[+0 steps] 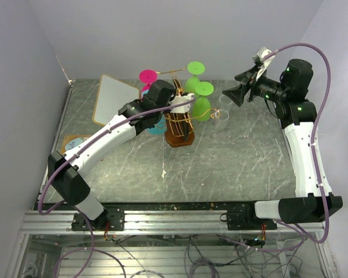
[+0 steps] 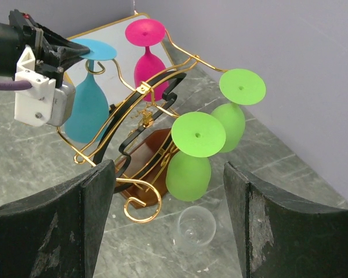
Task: Place the wine glass upside down on the wine glass rack
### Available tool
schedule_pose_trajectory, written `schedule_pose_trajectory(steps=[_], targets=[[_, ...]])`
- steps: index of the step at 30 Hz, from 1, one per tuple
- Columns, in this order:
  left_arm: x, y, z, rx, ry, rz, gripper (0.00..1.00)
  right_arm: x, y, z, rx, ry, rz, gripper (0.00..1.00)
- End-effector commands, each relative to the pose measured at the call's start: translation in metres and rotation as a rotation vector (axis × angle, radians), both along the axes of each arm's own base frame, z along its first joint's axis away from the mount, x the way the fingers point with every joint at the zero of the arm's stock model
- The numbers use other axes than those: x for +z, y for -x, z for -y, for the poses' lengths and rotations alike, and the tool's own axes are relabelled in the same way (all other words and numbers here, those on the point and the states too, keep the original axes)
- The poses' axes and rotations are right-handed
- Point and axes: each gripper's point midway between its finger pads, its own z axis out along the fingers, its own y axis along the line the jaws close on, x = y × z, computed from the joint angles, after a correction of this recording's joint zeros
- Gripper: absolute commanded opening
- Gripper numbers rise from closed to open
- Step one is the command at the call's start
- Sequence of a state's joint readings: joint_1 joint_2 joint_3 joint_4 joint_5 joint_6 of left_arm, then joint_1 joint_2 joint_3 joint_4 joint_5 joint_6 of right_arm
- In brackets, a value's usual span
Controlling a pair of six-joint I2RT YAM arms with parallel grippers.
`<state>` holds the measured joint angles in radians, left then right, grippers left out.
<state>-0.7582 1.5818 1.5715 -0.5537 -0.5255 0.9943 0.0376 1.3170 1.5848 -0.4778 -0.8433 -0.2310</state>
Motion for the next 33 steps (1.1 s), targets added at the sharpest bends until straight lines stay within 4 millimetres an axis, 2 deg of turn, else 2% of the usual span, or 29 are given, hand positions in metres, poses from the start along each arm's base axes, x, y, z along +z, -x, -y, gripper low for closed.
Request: schedule_pose_trajectory(steps=[1,8,24,33], targets=[[0.007,0.008,0.009,-0.039,0.033,-0.008,0.07,0.009,0.006,0.002,0.001,-0.013,0.025,0.75],[-0.003,0.013,0.014,-0.063,0.014,-0.042,0.08,0.009,0.007,0.003,0.0,-0.014,0.025,0.75],[-0.02,0.018,0.019,-0.083,0.013,-0.103,0.2,0.008,0.007,0.006,-0.004,-0.014,0.027,0.75],[-0.014,0.02,0.017,-0.082,0.035,-0.092,0.27,0.007,0.005,0.007,-0.007,-0.015,0.025,0.75]])
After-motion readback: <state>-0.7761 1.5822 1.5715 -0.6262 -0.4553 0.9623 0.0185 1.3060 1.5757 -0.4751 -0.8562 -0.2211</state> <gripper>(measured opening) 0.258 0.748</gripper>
